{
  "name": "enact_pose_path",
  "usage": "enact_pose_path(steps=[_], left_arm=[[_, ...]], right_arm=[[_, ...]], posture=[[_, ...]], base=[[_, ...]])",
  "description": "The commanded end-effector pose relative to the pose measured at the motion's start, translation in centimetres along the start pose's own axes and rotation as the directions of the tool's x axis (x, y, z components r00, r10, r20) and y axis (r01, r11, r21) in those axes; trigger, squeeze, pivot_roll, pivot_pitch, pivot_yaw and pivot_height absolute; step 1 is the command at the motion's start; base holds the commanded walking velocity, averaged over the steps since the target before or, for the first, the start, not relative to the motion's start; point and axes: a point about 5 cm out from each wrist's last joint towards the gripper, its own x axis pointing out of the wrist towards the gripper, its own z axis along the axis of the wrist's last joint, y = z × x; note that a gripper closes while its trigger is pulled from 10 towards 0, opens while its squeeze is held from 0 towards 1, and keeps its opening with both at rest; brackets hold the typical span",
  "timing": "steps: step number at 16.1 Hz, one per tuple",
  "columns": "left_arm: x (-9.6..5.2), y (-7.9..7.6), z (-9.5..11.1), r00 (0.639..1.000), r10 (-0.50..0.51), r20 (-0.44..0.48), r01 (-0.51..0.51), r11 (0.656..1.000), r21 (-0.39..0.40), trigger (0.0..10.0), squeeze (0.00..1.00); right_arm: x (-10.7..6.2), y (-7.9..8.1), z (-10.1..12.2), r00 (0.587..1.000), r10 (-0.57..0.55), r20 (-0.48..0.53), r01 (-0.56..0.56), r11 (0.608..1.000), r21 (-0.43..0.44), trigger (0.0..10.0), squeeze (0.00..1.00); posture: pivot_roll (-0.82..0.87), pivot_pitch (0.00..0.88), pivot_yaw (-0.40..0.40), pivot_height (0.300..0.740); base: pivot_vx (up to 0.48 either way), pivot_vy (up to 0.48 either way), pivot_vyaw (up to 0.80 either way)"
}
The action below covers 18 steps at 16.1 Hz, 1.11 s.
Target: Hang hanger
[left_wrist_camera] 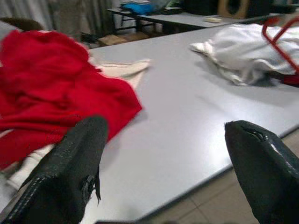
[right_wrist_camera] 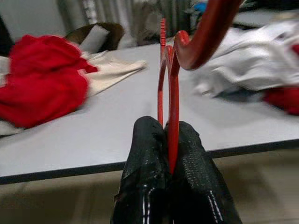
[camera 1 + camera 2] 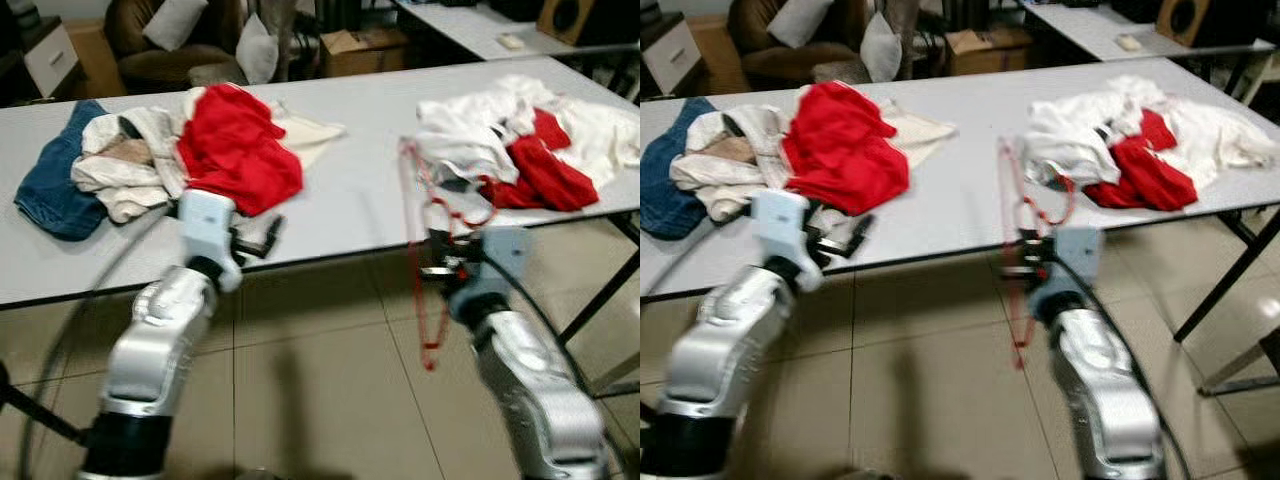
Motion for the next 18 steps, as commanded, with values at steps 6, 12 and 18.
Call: enact_pose_path(steps=[6,12,18], left_arm=[[-0.4,1.6,0.0,0.997,0.069,0.016,-0.069,0.998,-0.004,10.0,0.49],[-0.5,2.1,-0.1,0.996,0.086,0.015,-0.086,0.996,0.001,10.0,0.5],[-0.3,2.3,0.1,0.996,0.089,0.021,-0.09,0.996,0.002,10.0,0.5]], right_arm=[[0.3,1.4,0.2,0.995,0.097,-0.003,-0.097,0.994,-0.04,10.0,0.0],[0.5,1.4,0.3,0.995,0.099,0.016,-0.098,0.995,-0.023,10.0,0.0],[0.5,1.5,0.2,0.995,0.103,0.017,-0.103,0.994,-0.03,10.0,0.0]], posture=[[-0.09,0.0,0.039,0.74],[-0.08,0.0,0.032,0.74],[-0.08,0.0,0.04,0.74]], base=[[0.227,0.0,0.49],[0.287,0.0,0.0],[0.285,0.0,0.0]])
